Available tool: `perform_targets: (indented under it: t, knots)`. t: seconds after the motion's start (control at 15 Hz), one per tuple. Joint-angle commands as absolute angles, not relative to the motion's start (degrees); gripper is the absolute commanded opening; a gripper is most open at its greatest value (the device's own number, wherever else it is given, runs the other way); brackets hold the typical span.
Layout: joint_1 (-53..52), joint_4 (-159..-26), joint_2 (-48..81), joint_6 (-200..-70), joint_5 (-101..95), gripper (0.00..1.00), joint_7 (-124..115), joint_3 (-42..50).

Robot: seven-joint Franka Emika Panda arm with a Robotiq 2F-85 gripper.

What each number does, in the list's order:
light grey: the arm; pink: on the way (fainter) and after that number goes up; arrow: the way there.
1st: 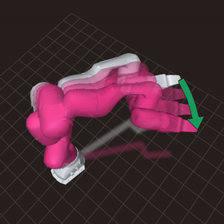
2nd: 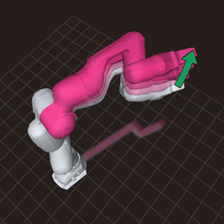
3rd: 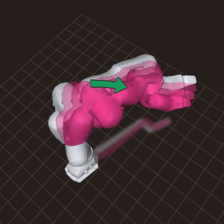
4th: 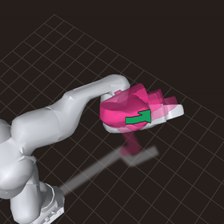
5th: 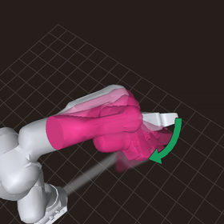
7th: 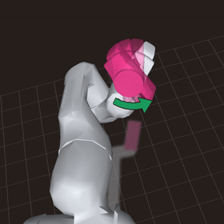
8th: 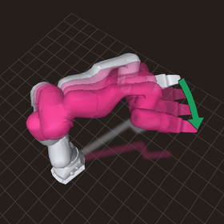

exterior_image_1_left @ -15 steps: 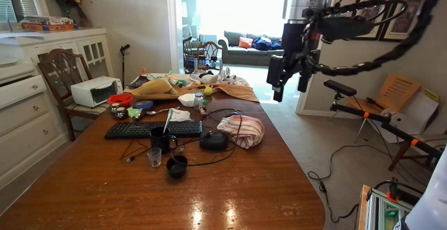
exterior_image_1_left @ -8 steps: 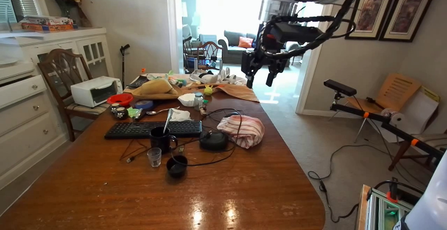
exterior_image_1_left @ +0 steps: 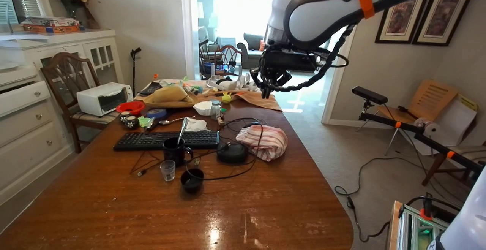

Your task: Press the button on the black object

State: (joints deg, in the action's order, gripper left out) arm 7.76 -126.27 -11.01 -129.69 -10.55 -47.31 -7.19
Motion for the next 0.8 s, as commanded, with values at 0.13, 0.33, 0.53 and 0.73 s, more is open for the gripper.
perform_targets:
  t: [0.13, 0.33, 0.53, 0.73]
  knots:
    - [7.09, -126.27, -4.86, -133.31, -17.66, 0.0, -59.22, -4.94]
    - [6.43, -126.5, -2.2, -133.6, -14.79, 0.0, -57.45, -2.78]
    - [5.6, -126.31, -2.4, -132.02, -15.0, 0.01, -56.99, -1.69]
    - [5.33, -126.26, -1.65, -132.03, -14.69, 0.01, -56.97, -1.31]
